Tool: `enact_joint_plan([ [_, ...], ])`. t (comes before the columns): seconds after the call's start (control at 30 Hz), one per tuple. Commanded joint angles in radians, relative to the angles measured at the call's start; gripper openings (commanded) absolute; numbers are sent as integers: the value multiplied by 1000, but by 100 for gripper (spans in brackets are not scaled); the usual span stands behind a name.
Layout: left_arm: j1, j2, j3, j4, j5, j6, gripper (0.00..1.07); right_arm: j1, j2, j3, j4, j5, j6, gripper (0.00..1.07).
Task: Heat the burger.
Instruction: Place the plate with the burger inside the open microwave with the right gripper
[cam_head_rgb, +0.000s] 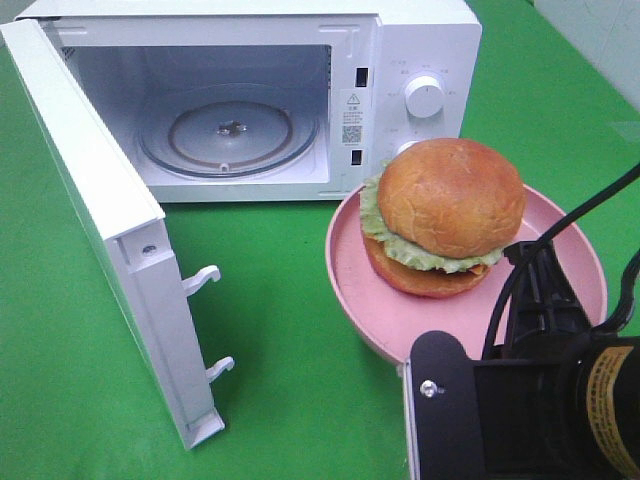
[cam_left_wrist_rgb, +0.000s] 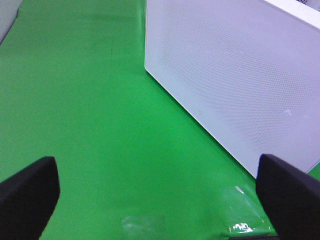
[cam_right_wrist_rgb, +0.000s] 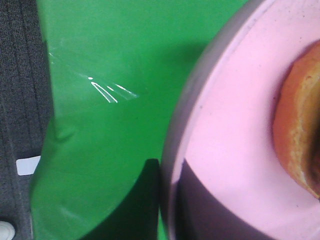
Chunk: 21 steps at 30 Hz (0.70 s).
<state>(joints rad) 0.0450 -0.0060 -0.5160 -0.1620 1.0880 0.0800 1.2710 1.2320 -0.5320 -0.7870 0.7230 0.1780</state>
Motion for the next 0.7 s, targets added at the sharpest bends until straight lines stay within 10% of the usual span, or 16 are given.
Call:
enact_joint_plan([
  [0.03, -2, -15, 0, -5, -17, 3, 100, -3, -6, 0, -60, -19, -64, 0],
  [0.7, -2, -15, 0, -5, -17, 3, 100, -309, -6, 0, 57, -281, -610, 0],
])
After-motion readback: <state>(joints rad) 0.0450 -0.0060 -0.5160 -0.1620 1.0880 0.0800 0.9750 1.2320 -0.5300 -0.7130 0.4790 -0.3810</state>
